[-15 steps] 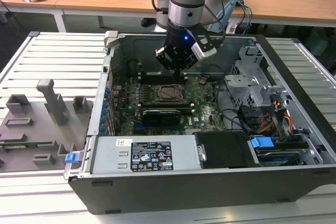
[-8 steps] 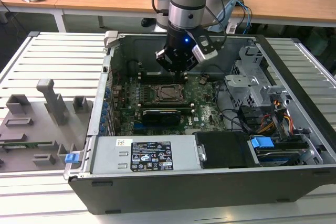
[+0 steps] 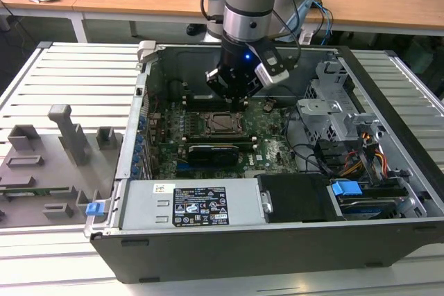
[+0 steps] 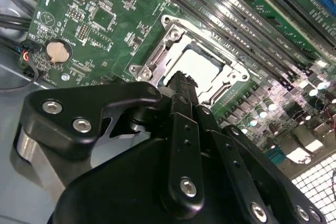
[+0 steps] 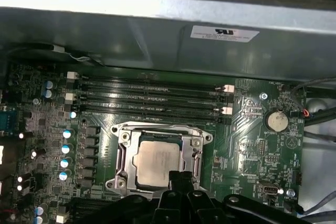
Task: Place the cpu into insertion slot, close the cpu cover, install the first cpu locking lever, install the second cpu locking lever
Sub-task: 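Install the second cpu locking lever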
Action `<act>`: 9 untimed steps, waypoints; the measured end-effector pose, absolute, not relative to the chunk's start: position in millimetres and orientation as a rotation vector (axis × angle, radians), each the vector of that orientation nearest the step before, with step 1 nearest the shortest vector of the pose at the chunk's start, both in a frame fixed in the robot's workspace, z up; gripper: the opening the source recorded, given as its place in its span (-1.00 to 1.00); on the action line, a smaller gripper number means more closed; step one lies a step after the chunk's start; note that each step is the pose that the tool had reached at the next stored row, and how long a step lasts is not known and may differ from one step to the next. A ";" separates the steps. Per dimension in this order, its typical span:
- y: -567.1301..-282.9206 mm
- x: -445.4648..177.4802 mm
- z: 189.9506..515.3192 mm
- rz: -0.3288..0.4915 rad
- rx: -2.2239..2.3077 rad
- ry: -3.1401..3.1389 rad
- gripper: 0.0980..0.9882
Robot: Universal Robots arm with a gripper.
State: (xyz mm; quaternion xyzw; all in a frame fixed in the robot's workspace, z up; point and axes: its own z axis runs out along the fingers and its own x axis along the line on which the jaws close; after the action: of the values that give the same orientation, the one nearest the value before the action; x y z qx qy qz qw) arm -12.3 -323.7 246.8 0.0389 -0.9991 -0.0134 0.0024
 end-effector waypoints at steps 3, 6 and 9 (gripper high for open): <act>-326.1 -12.3 246.8 -0.042 0.122 -3.134 -0.98; -328.2 -12.3 246.8 -0.042 0.122 -3.134 -0.98; -330.9 -12.3 246.8 -0.042 0.122 -3.134 -0.98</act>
State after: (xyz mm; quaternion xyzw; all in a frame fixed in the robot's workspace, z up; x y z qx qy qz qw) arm -12.3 -330.9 246.8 0.0389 -0.9991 -0.0134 0.0024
